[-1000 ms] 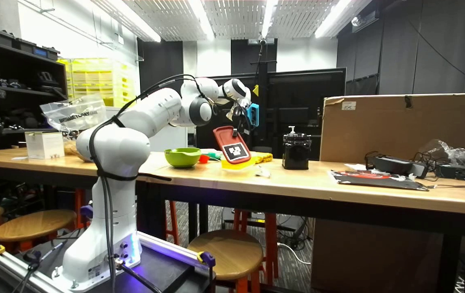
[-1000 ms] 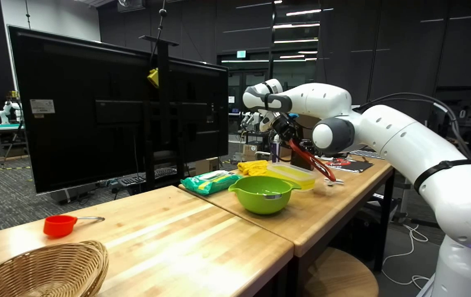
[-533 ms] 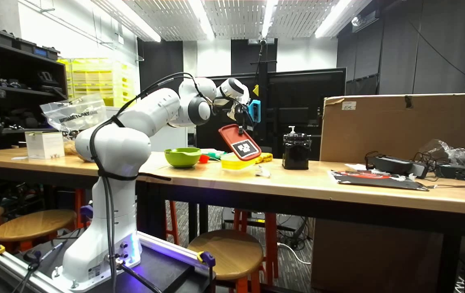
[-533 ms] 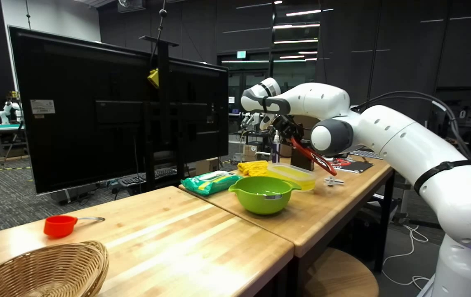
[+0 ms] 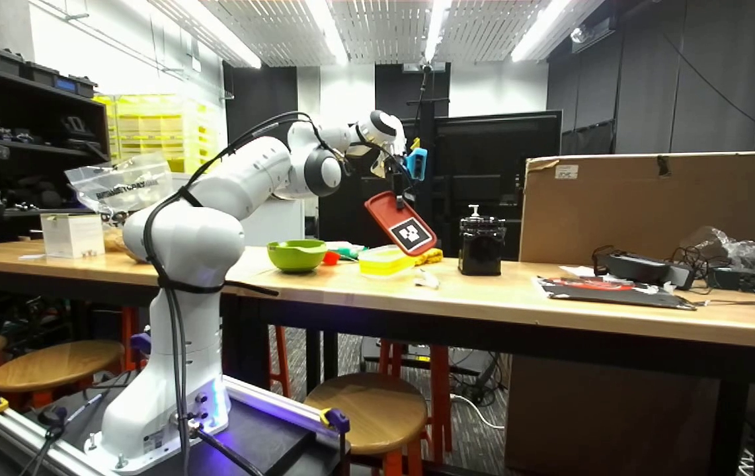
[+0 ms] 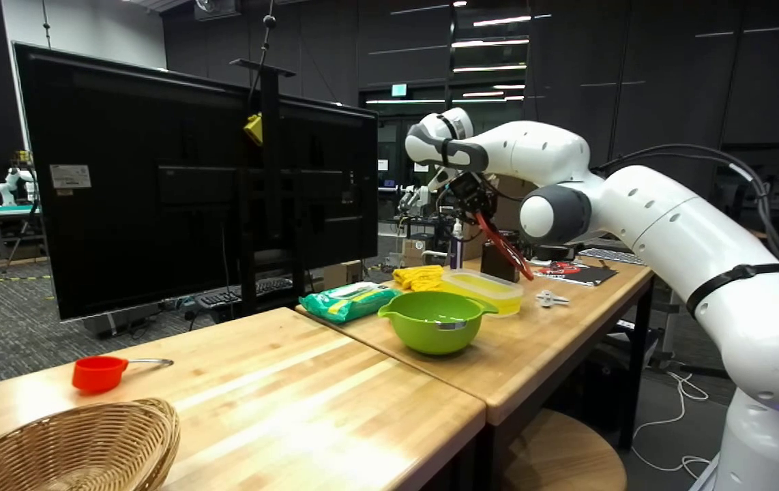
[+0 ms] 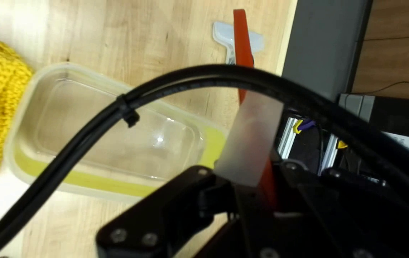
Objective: Put the lid on the yellow lunch box
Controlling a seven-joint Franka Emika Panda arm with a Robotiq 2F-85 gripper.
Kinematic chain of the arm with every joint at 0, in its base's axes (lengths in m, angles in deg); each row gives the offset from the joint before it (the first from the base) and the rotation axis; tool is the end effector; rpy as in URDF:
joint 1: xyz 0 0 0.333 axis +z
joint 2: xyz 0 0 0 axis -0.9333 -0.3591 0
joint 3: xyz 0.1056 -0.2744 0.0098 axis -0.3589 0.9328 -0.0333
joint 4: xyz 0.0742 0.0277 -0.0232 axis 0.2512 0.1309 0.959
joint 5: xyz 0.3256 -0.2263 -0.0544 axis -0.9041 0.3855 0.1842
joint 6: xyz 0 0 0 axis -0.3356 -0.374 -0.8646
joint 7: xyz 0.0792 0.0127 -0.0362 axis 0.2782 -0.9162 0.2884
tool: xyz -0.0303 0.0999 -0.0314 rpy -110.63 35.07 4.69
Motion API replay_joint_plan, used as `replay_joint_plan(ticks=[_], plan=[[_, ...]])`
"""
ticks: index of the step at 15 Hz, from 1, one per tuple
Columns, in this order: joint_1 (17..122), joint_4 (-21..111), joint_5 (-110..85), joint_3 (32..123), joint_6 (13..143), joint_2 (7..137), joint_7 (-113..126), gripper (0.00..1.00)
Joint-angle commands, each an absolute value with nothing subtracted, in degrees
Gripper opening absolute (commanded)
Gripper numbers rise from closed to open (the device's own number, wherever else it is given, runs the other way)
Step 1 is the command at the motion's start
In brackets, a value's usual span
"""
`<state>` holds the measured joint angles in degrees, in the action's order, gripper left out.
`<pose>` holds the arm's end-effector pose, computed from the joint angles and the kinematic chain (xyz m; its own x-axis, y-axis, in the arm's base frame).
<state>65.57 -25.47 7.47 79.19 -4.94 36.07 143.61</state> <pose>0.6629 -0.1205 0.5189 -0.4278 0.8953 -0.1239 0.7916 0.3049 -0.5296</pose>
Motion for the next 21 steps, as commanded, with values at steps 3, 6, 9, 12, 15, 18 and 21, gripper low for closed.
replay_joint_plan(ticks=[3, 6, 9, 12, 15, 18, 21], plan=[[65.2, -22.5, 4.5, 78.4, -5.2, 42.6, 142.5, 0.03], [65.9, -20.9, 4.1, 79.0, -8.7, 44.3, 142.1, 0.03], [66.1, -26.5, 3.6, 79.1, -13.9, 41.8, 144.0, 0.03], [65.4, -21.7, 0.2, 76.9, -12.4, 44.9, 144.1, 0.03], [64.5, -21.6, -4.2, 75.0, -12.5, 44.9, 144.6, 0.03], [64.0, -21.1, -7.1, 74.0, -13.1, 45.0, 144.2, 0.03], [63.7, -20.7, -8.7, 73.6, -13.9, 44.7, 143.8, 0.03]])
